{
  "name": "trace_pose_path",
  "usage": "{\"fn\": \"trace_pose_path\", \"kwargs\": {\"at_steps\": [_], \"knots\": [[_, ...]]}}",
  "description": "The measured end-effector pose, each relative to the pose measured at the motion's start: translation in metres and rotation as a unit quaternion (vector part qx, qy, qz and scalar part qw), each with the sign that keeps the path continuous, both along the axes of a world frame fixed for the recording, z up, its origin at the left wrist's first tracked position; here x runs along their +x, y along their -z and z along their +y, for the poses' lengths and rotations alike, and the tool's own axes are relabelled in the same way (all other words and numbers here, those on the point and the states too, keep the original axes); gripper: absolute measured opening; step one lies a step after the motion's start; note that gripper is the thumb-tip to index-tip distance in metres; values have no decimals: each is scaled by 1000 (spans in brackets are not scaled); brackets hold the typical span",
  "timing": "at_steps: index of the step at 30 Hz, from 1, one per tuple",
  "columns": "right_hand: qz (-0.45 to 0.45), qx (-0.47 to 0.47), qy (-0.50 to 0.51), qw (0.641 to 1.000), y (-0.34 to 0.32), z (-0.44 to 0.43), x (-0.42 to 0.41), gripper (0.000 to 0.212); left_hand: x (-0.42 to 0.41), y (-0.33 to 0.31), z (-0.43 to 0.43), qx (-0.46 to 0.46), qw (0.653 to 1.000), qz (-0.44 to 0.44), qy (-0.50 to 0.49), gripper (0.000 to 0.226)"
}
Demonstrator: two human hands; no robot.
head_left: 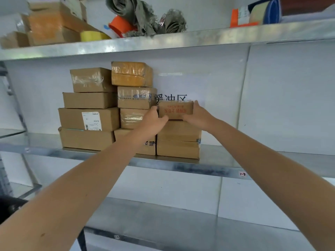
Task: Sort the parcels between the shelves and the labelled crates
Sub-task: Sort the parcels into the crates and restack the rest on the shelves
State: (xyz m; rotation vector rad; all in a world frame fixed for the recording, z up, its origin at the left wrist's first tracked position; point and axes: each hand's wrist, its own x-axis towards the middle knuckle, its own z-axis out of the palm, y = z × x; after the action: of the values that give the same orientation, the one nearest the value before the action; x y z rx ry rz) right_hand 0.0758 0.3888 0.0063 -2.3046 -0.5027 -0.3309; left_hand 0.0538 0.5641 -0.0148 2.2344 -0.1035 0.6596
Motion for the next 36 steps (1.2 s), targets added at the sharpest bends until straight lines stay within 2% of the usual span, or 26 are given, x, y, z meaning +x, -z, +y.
{"fn": "trace_pose_path", "kwargs": {"at_steps": [2, 5, 10, 14, 18, 22, 23, 26, 27, 31, 33, 36], "knots": [[15, 67, 5, 998, 3, 3, 8, 58, -2, 4, -2, -30, 999, 3, 16, 49], [3, 104, 12, 995, 5, 3, 4, 44, -13, 10, -2, -85, 996, -33, 19, 48], [-94, 201, 11, 975, 2, -4, -22, 36, -42, 13, 0, -203, 971, -110, 54, 28], [-138, 270, -12, 953, 10, -4, -63, 24, -76, 26, 2, -300, 940, -124, 106, 7], [-115, 276, -45, 953, 44, -1, -103, 26, -123, 68, 13, -345, 915, -168, 123, 18], [-50, 295, -60, 952, 98, 1, -127, 26, -163, 123, 23, -401, 902, -139, 83, 27], [-33, 281, -60, 957, 113, 4, -130, 26, -171, 136, 25, -407, 902, -126, 67, 29], [-7, 198, -72, 978, 156, 23, -138, 9, -188, 171, 32, -384, 918, -100, 3, 34], [3, 178, -80, 981, 169, 31, -141, 12, -193, 180, 35, -375, 922, -96, -24, 35], [36, 163, -100, 981, 211, 61, -162, 19, -218, 218, 44, -413, 901, -74, -112, 15], [51, 164, -114, 979, 231, 74, -171, 26, -233, 233, 52, -427, 893, -53, -133, 15], [107, 170, -132, 971, 258, 88, -178, 29, -257, 252, 65, -395, 903, -28, -165, 14]]}}
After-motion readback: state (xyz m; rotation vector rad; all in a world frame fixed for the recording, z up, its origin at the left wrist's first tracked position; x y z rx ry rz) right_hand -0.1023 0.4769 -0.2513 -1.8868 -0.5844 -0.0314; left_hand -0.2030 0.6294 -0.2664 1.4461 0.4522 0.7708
